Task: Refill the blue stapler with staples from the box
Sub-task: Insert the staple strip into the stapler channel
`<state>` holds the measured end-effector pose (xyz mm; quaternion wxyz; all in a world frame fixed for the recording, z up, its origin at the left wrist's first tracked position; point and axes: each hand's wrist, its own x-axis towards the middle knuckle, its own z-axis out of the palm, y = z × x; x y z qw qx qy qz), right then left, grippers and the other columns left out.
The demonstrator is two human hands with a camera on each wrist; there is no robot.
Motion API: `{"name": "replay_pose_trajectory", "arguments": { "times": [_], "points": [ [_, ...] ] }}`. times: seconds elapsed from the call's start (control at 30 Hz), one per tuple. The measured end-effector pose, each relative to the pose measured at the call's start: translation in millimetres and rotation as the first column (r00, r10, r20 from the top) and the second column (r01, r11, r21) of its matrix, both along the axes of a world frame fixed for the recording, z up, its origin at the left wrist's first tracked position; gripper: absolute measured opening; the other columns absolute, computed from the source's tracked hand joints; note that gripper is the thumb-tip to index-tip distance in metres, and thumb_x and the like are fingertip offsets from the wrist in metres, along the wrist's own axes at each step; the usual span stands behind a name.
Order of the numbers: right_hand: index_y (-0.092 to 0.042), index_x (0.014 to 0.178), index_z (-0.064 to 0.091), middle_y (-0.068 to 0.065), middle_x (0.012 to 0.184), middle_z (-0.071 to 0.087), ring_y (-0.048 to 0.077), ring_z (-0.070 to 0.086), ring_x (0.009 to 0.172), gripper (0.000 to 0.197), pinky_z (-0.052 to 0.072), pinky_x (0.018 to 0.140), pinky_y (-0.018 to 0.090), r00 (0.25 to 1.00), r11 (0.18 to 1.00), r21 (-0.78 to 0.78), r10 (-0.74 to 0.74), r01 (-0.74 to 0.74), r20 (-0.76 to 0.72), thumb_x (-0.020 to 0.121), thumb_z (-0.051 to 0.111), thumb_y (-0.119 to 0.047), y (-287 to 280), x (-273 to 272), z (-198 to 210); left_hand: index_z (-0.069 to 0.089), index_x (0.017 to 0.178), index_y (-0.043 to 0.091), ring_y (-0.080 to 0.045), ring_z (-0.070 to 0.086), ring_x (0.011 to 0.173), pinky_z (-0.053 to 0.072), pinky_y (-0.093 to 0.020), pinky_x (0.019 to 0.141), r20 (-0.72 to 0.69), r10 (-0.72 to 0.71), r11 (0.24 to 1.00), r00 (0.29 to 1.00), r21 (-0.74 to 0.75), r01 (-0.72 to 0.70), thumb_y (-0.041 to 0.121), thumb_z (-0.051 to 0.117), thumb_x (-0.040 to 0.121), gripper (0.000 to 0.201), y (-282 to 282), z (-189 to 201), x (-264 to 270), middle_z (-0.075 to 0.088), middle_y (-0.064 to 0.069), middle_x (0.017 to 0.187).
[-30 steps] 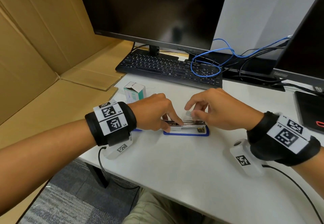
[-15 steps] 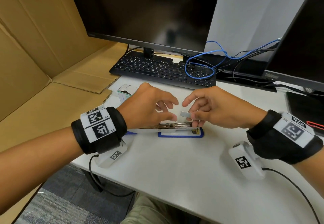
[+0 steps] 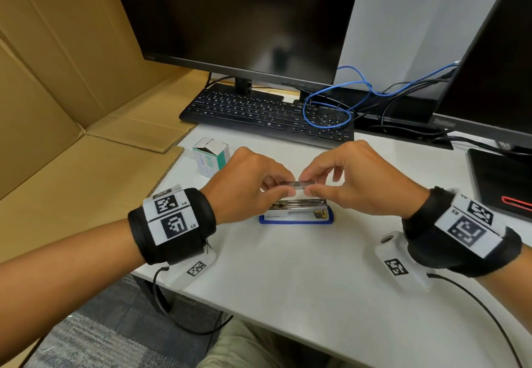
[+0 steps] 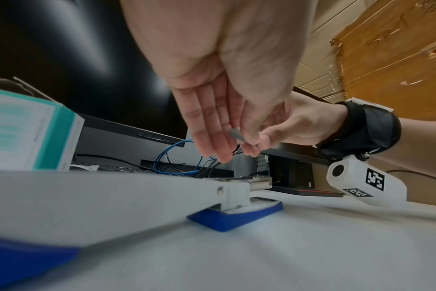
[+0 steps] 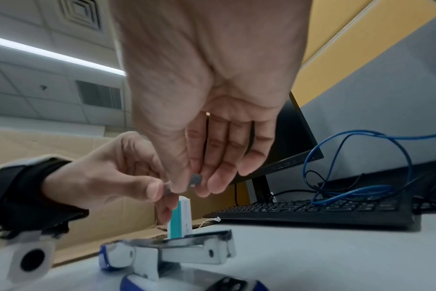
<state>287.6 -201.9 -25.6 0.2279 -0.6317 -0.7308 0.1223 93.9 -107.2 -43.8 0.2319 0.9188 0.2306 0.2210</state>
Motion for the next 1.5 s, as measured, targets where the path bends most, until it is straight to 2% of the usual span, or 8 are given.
{"name": "replay_pose_trajectory", "arguments": {
  "times": [0.1,0.17,0.27,0.43,0.67,0.83,1.2,1.5],
  "points": [
    [-0.027,0.096,0.08,-0.015,0.082,0.075,0.002,0.065,0.074,0.015,0.037,0.066,0.005,0.995,1.0,0.012,-0.027,0.026,0.094,0.082,0.077,-0.033,0,1,-4,0.078,0.107,0.017,-0.007,0.074,0.078,0.06,-0.027,0.083,-0.135,0.009,0.999,0.991,-0.037,-0.014,0.042,0.078,0.079,0.038,2,-3,0,0.08,0.002,0.09],
    [-0.028,0.095,0.08,-0.015,0.084,0.074,0.005,0.065,0.076,0.015,0.035,0.07,0.011,0.991,0.999,-0.022,-0.046,0.049,0.124,0.082,0.077,-0.034,-1,2,-6,0.076,0.11,0.019,-0.007,0.072,0.081,0.059,-0.023,0.08,-0.27,0.004,1.0,0.963,0.006,-0.002,0.048,0.078,0.076,0.044,4,-6,-1,0.079,0.004,0.095],
    [-0.025,0.092,0.081,-0.011,0.084,0.075,0.006,0.067,0.074,0.014,0.048,0.067,0.017,0.992,0.994,-0.082,-0.067,0.076,0.109,0.081,0.079,-0.033,-2,1,-8,0.074,0.114,0.022,-0.006,0.071,0.085,0.058,-0.022,0.08,-0.359,0.014,1.0,0.933,0.028,-0.004,0.039,0.078,0.079,0.039,8,-7,-4,0.078,0.007,0.1],
    [-0.024,0.09,0.082,-0.009,0.081,0.077,0.006,0.069,0.073,0.013,0.058,0.07,0.03,0.991,0.99,-0.107,-0.084,0.096,0.108,0.081,0.079,-0.033,-1,-1,-15,0.074,0.114,0.021,-0.008,0.072,0.084,0.06,-0.028,0.082,-0.369,0.032,0.999,0.929,0.012,-0.03,0.028,0.08,0.08,0.035,9,-6,-2,0.079,0.006,0.095],
    [-0.024,0.089,0.082,-0.009,0.078,0.077,0.009,0.069,0.075,0.01,0.057,0.07,0.03,0.992,0.987,-0.118,-0.096,0.105,0.081,0.082,0.078,-0.03,1,0,-17,0.063,0.128,0.029,-0.006,0.07,0.078,0.06,-0.033,0.084,-0.377,0.019,1.0,0.926,-0.009,-0.025,0.025,0.08,0.08,0.051,7,-4,0,0.079,0.007,0.093],
    [-0.025,0.087,0.082,-0.01,0.076,0.077,0.007,0.069,0.072,0.009,0.059,0.072,0.036,0.99,0.986,-0.12,-0.105,0.116,0.095,0.081,0.078,-0.03,1,-2,-16,0.062,0.131,0.032,-0.008,0.072,0.085,0.059,-0.034,0.086,-0.384,-0.002,1.0,0.923,0.018,0.01,0.022,0.08,0.081,0.054,8,-5,0,0.08,0.006,0.093],
    [-0.025,0.086,0.082,-0.012,0.078,0.076,0.007,0.068,0.072,0.012,0.058,0.079,0.04,0.985,0.98,-0.151,-0.107,0.128,0.137,0.078,0.081,-0.034,4,-4,-13,0.07,0.119,0.039,-0.015,0.069,0.084,0.058,-0.038,0.074,-0.429,-0.021,0.987,0.903,0.136,0.088,0.029,0.075,0.085,0.036,13,-9,0,0.078,0.008,0.103],
    [-0.024,0.089,0.084,-0.01,0.079,0.076,0.009,0.065,0.07,0.019,0.058,0.076,0.042,0.981,0.974,-0.17,-0.122,0.147,0.152,0.075,0.083,-0.037,7,-8,-13,0.07,0.121,0.038,-0.018,0.063,0.082,0.056,-0.038,0.067,-0.456,-0.033,0.972,0.89,0.191,0.134,0.028,0.07,0.089,0.034,15,-13,0,0.072,0.008,0.095]
  ]
}}
